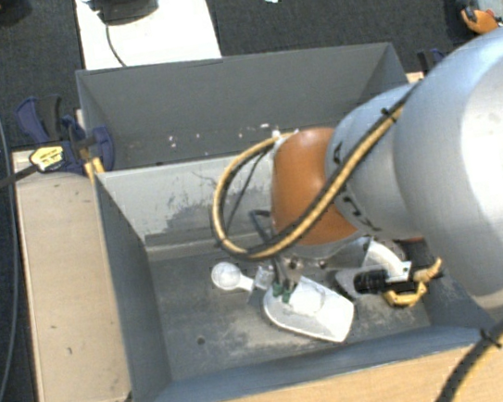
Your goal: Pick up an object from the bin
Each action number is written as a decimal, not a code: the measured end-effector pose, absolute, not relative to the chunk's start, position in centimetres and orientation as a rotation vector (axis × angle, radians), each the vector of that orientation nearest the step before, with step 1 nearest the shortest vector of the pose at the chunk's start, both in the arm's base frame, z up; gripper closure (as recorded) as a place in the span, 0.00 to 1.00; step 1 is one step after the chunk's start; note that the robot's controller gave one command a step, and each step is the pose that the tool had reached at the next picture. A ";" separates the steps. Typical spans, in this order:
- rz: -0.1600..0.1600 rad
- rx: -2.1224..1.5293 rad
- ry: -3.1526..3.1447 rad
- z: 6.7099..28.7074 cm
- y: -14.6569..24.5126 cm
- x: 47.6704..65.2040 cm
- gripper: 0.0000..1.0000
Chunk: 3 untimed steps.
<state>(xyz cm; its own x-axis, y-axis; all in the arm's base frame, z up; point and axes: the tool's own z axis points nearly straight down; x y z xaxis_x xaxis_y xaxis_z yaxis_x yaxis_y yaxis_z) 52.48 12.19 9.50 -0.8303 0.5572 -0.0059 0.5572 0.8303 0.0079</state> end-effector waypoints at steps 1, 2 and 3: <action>0.010 0.910 2.999 11.8 12.2 52.5 1.00; 0.009 0.905 3.001 13.9 12.2 52.5 1.00; 0.011 0.903 2.999 16.1 12.2 52.5 1.00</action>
Offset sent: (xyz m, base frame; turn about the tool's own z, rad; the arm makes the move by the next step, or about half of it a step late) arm 0.0000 0.0000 0.0616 -0.0017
